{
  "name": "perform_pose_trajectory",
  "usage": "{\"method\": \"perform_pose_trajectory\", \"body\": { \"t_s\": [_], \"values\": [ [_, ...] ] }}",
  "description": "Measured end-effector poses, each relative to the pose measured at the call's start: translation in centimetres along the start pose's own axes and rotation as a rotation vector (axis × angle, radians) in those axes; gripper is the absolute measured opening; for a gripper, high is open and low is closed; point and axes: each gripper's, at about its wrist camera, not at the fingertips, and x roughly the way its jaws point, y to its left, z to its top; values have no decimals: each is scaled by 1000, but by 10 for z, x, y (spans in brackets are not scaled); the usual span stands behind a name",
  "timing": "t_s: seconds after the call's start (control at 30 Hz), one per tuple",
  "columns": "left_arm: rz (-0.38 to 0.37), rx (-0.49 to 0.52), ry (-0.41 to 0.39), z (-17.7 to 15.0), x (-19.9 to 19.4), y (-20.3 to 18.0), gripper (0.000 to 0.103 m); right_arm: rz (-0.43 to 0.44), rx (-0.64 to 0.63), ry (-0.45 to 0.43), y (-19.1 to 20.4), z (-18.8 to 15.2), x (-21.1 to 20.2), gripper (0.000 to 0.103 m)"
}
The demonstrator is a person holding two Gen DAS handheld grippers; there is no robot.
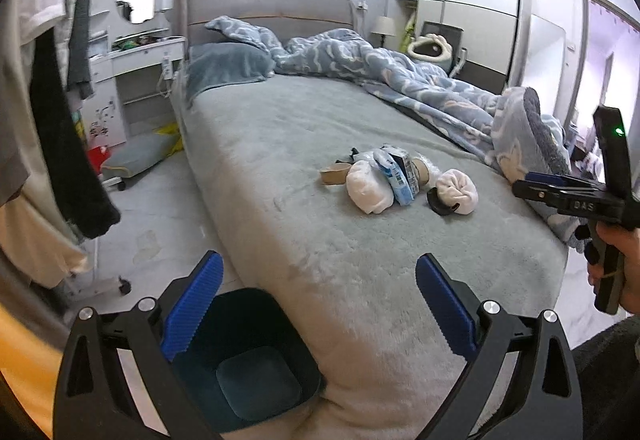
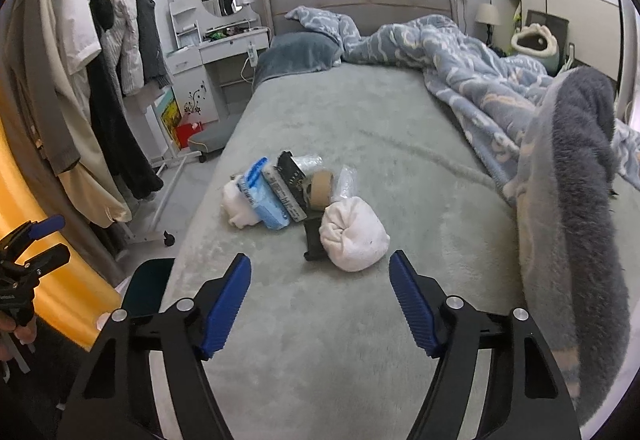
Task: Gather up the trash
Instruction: 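Move the right tool toward the white tissue ball on the bed and close it, then grasp a white tissue ball with the left tool while the right tool holds its own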
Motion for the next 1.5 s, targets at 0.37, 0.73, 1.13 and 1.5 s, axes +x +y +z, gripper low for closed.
{"method": "perform_pose_trajectory", "body": {
  "t_s": [0.37, 0.73, 1.13, 1.5],
  "values": [
    [-52, 78, 35, 19, 51, -4, 95, 45, 59, 49, -27, 15, 57, 71],
    [-87, 70, 117, 34, 119, -5, 92, 84, 138, 112, -48, 24, 104, 68],
    [-125, -48, 145, 42, 157, -8, 90, 173, 269, 164, -65, 13, 121, 49],
    [-151, -139, 173, 45, 179, -18, 90, 171, 250, 89, -73, 25, 96, 48]
  ]
}}
